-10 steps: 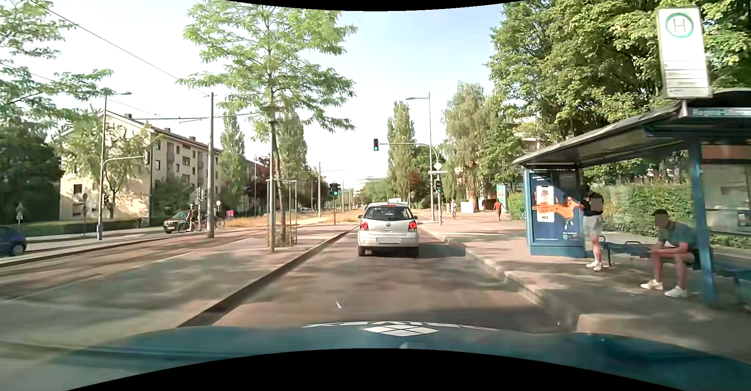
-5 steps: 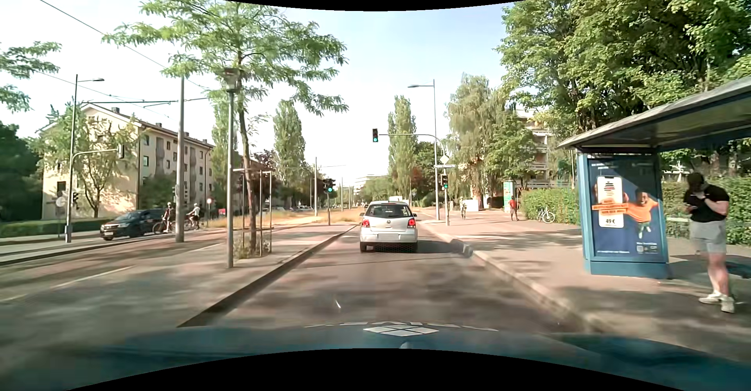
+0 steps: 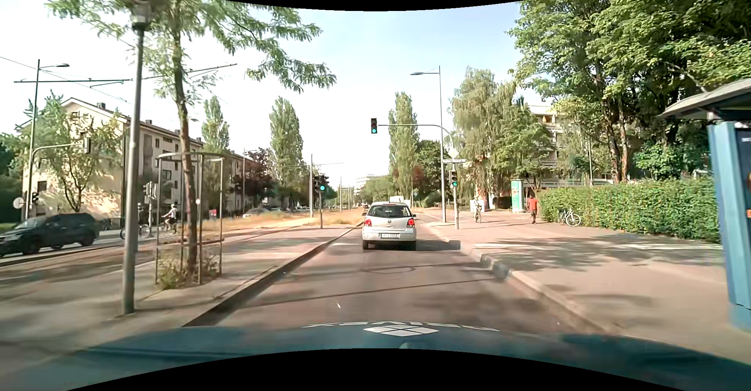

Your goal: Follow the waypoints while adhering to traffic rules and regulations

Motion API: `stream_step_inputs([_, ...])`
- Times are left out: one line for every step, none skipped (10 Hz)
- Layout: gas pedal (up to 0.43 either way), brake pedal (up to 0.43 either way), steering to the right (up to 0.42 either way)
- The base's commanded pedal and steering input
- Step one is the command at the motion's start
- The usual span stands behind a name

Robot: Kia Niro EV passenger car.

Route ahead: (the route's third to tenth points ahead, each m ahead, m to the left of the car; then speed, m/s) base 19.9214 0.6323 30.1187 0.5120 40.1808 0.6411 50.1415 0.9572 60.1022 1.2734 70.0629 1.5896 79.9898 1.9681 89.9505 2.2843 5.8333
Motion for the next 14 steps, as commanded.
stream_step_inputs([0.22, 0.0, -0.007])
stream_step_inputs([0.228, 0.0, -0.006])
stream_step_inputs([0.248, 0.0, -0.006])
stream_step_inputs([0.28, 0.0, -0.004])
stream_step_inputs([0.299, 0.0, -0.002])
stream_step_inputs([0.331, 0.0, -0.002])
stream_step_inputs([0.358, 0.0, -0.002])
stream_step_inputs([0.449, 0.0, -0.002])
stream_step_inputs([0.469, 0.0, -0.001])
stream_step_inputs([0.469, 0.0, -0.002])
stream_step_inputs([0.469, 0.0, -0.002])
stream_step_inputs([0.461, 0.0, -0.001])
stream_step_inputs([0.449, 0.0, -0.002])
stream_step_inputs([0.421, 0.0, -0.002])
